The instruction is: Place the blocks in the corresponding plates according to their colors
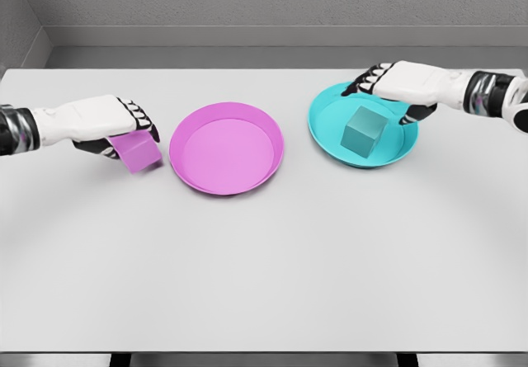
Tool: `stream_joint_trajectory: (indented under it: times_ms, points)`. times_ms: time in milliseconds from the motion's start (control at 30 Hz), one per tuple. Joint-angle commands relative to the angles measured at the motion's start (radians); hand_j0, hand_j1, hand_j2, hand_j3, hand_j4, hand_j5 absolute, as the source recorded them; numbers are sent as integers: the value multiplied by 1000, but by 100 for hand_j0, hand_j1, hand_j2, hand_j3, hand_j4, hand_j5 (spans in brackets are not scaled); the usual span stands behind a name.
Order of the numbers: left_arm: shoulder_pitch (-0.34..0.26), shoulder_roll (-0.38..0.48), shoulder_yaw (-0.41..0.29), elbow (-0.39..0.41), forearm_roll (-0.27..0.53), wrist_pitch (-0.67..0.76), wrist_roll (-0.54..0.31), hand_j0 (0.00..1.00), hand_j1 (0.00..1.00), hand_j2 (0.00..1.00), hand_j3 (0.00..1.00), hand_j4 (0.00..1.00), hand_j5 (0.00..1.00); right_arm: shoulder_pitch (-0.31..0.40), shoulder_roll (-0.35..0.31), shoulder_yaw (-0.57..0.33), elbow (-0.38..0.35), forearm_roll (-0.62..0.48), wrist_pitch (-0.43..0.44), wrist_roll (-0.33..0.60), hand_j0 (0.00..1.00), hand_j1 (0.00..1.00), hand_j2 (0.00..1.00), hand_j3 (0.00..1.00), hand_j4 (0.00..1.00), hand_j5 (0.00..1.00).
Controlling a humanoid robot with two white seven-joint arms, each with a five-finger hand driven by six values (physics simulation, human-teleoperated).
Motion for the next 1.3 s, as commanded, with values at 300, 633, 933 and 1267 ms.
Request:
stream_joint_trajectory:
  times_ms: [300, 633, 933, 1267]
  points:
    - [-55, -43, 1, -2, 16, 1, -4, 61, 61, 61, 61, 61, 61, 164, -251, -244, -231, -13, 2, -214, 99, 99, 99, 99, 99, 99]
    - [-141, -230, 0, 11, 5, 1, -41, 61, 61, 61, 61, 61, 61, 529, -241, -607, -353, -13, 2, -228, 99, 99, 99, 99, 99, 99]
    - [-169, -212, 3, 6, 14, 1, -45, 100, 100, 100, 100, 100, 100, 675, -209, -739, -403, -12, 2, -226, 99, 99, 99, 99, 99, 99]
    - [-118, -25, 62, 9, 96, 1, -44, 100, 100, 100, 100, 100, 100, 796, -148, -868, -439, -12, 2, -206, 99, 99, 99, 99, 99, 99]
